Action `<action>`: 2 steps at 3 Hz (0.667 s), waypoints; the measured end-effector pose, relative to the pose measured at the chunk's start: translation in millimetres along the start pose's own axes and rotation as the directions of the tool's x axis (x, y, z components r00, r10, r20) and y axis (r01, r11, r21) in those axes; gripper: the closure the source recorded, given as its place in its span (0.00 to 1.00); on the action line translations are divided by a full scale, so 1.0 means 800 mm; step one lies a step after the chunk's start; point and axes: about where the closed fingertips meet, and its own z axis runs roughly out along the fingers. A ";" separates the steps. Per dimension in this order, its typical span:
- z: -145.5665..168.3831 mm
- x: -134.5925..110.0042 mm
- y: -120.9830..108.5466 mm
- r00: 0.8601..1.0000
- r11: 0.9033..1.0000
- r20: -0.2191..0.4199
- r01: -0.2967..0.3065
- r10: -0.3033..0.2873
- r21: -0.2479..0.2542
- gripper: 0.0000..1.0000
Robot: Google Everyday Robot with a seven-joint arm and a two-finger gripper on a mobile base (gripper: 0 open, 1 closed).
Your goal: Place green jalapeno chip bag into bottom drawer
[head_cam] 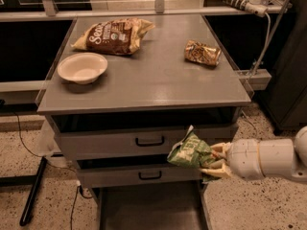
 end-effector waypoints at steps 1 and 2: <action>0.071 0.059 0.018 1.000 1.000 -0.007 -0.008 0.008 -0.029 1.00; 0.121 0.111 0.024 0.999 0.999 0.016 0.031 -0.030 -0.010 1.00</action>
Offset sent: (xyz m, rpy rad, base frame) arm 0.0341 0.0243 -0.2049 0.0085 -0.1094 0.0635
